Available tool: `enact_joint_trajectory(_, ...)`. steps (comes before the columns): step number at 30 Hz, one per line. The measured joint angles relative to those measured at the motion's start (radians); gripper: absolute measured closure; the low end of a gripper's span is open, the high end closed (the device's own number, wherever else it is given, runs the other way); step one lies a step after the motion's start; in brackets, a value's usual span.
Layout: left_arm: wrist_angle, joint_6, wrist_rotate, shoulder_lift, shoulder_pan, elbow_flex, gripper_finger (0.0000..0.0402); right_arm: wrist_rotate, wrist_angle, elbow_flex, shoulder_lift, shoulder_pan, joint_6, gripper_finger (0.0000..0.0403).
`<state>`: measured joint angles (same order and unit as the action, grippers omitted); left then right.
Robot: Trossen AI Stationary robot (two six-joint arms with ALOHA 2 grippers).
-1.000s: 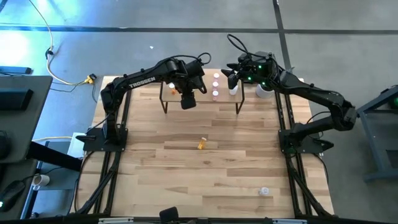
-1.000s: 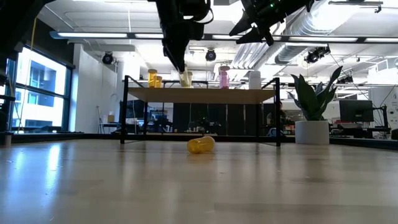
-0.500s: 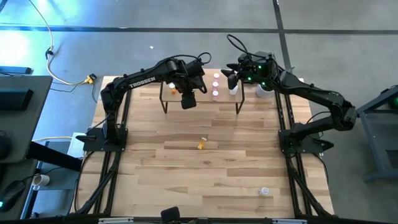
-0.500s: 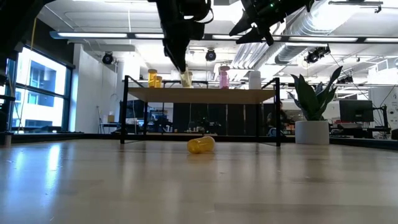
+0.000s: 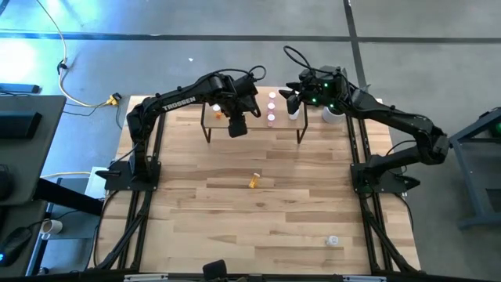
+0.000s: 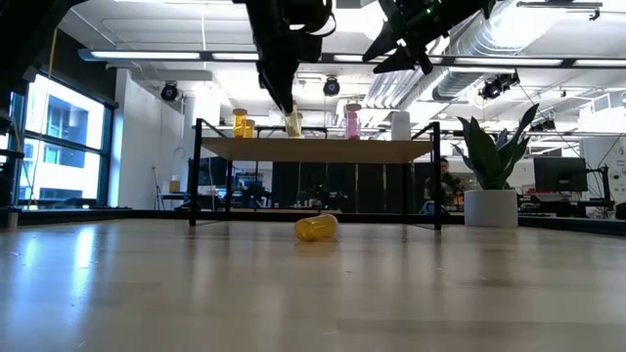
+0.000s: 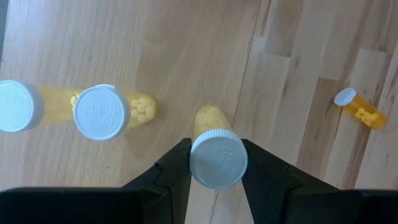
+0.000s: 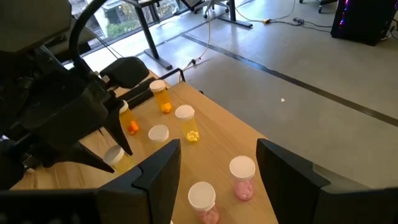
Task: Pick and place medicine bottles onto shelf by color
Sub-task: Put the yellow pill bottle on the shelf aligned with other yellow pill bottles
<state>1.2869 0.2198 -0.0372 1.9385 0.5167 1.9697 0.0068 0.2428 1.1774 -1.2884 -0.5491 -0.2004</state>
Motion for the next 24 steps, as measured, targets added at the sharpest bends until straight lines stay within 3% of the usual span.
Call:
enact_joint_trajectory(13,0.0,0.01,0.0,0.0,0.0,0.0,0.0285,0.0,0.002,0.0,0.0,0.0,0.0,0.0203)
enact_joint_trajectory(24,-0.002,0.011,-0.011,0.0,0.0,0.0,0.0245,-0.001,0.002,0.0,0.0,0.0,-0.009,0.0203)
